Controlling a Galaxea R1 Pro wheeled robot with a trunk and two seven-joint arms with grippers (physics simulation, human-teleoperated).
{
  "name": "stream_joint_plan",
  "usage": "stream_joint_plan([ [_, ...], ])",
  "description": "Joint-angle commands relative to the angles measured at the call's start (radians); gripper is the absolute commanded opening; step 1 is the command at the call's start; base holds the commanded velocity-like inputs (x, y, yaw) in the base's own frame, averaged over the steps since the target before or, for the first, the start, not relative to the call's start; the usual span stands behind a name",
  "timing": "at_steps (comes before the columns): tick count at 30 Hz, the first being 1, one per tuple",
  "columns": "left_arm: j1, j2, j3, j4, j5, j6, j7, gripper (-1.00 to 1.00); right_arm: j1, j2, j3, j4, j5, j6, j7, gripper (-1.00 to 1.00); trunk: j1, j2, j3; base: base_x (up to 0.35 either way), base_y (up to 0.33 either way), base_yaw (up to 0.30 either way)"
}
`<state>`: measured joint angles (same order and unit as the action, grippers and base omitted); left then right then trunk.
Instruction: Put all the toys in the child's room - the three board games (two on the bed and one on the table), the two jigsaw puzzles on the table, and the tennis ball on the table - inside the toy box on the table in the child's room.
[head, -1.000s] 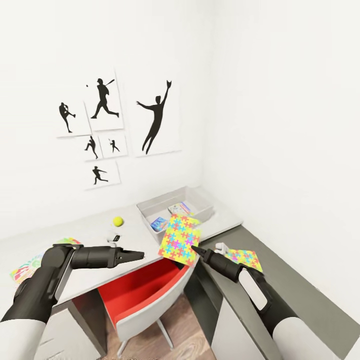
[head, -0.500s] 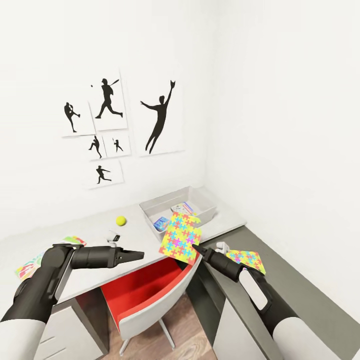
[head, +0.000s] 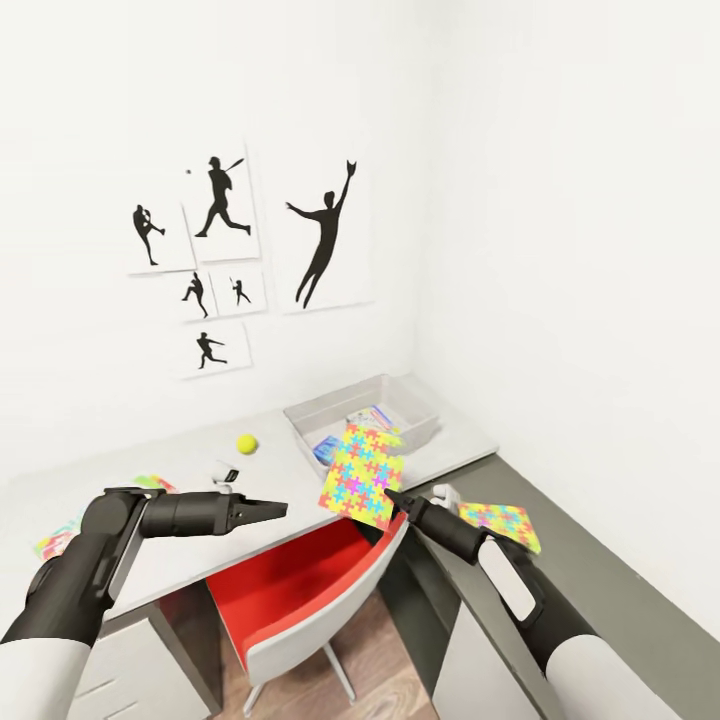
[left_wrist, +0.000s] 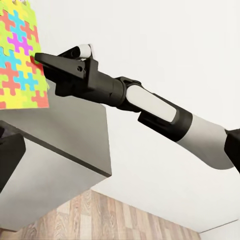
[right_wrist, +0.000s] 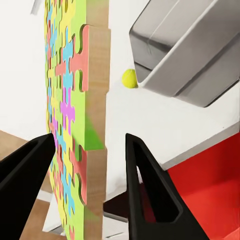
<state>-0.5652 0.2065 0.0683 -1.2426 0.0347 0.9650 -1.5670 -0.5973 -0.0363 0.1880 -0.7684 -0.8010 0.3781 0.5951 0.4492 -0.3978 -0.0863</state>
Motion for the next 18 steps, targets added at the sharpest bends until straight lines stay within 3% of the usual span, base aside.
stream_joint_plan([
  [1, -0.001, 0.0, 0.0, 0.0, 0.0, 0.011, -0.004, 1.0, -0.001, -0.001, 0.002, 0.0, -0.011, 0.007, -0.002, -1.0, 0.001, -0.002, -0.002, 0.099, 0.239, 0.0],
  [18, -0.001, 0.002, 0.002, 0.0, 0.0, 0.011, -0.004, 1.0, -0.001, 0.001, 0.002, 0.001, -0.011, 0.005, -0.006, -1.0, 0.001, -0.002, -0.002, 0.02, 0.096, 0.0],
])
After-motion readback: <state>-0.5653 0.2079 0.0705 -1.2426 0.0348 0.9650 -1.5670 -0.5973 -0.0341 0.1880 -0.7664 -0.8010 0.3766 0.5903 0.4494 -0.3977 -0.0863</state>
